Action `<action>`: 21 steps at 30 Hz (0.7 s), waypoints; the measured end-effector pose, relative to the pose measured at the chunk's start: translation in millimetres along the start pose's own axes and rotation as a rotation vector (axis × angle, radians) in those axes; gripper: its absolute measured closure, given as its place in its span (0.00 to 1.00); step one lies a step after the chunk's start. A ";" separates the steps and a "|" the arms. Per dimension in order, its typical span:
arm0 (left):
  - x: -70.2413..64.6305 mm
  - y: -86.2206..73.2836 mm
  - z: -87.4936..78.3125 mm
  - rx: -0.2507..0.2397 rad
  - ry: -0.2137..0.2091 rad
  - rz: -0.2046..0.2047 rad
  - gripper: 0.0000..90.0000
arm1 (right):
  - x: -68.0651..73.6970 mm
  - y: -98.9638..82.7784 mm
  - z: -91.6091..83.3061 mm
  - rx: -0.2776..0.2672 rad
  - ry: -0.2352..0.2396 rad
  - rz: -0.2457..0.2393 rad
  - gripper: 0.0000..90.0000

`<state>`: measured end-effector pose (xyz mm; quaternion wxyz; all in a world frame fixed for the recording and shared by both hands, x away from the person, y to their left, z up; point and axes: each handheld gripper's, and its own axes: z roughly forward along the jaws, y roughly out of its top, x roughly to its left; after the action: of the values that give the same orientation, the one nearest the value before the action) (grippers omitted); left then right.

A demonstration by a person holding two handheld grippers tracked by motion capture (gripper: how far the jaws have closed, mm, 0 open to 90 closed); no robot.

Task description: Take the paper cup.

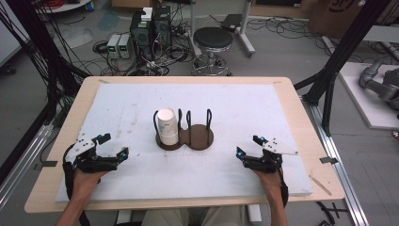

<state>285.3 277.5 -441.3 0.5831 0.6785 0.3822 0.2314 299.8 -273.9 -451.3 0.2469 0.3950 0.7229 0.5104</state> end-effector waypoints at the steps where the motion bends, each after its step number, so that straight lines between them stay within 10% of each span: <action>1: 0.2 3.7 -0.8 -0.004 -0.005 0.001 0.02 | -0.3 -0.3 -0.5 -0.002 0.000 0.004 0.18; 21: -4.2 101.4 1.0 -0.004 -0.126 0.126 0.02 | -1.4 -0.5 -0.8 -0.010 0.007 0.005 0.18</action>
<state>308.8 270.8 -342.9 0.5916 0.7133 0.3007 0.2251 299.8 -275.6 -451.6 0.2451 0.3937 0.7203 0.5159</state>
